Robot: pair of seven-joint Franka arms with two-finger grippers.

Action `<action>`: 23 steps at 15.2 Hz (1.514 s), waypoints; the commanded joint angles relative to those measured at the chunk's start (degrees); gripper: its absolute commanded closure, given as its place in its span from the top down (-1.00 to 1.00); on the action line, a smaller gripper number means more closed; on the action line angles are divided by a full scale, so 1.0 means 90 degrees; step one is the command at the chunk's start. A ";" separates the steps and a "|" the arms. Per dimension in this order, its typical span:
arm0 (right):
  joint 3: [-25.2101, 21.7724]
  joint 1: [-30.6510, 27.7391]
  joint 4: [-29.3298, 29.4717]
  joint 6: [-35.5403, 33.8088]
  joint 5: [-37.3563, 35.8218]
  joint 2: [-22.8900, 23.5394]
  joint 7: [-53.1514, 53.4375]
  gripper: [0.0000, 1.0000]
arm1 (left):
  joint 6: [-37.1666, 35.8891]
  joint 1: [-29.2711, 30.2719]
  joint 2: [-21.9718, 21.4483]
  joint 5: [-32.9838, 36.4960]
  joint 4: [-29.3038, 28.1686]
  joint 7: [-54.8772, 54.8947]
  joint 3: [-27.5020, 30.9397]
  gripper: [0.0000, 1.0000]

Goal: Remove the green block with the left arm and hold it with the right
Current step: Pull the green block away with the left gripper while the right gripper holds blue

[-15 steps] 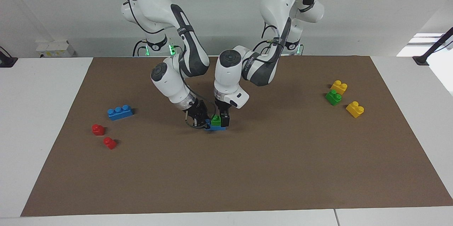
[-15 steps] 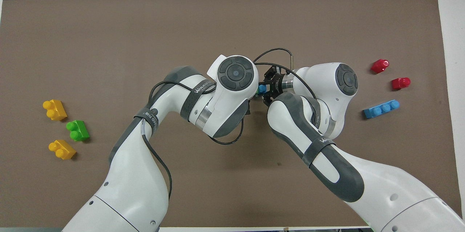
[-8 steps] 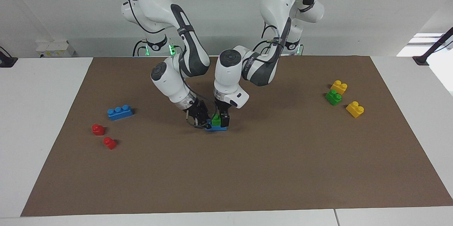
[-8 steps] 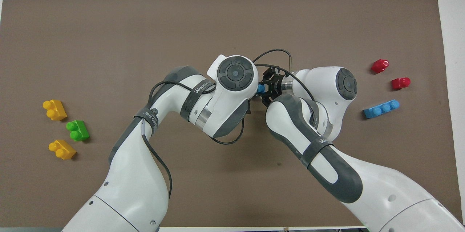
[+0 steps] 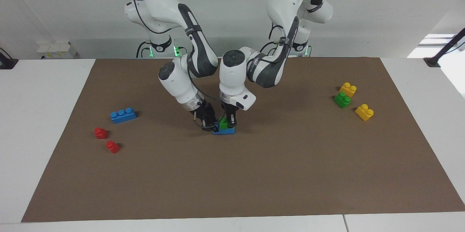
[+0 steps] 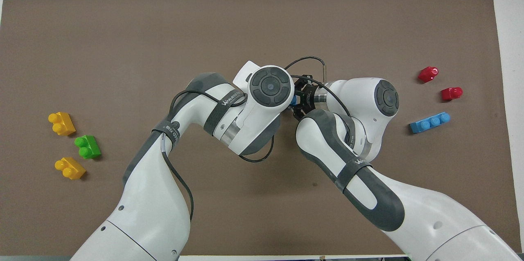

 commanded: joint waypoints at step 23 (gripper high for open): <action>-0.0080 -0.1352 0.0348 -0.1885 -0.0057 -0.0812 -0.1562 -1.00 | -0.1031 0.2227 -0.1928 -0.0260 -0.1674 0.4262 0.0047 -1.00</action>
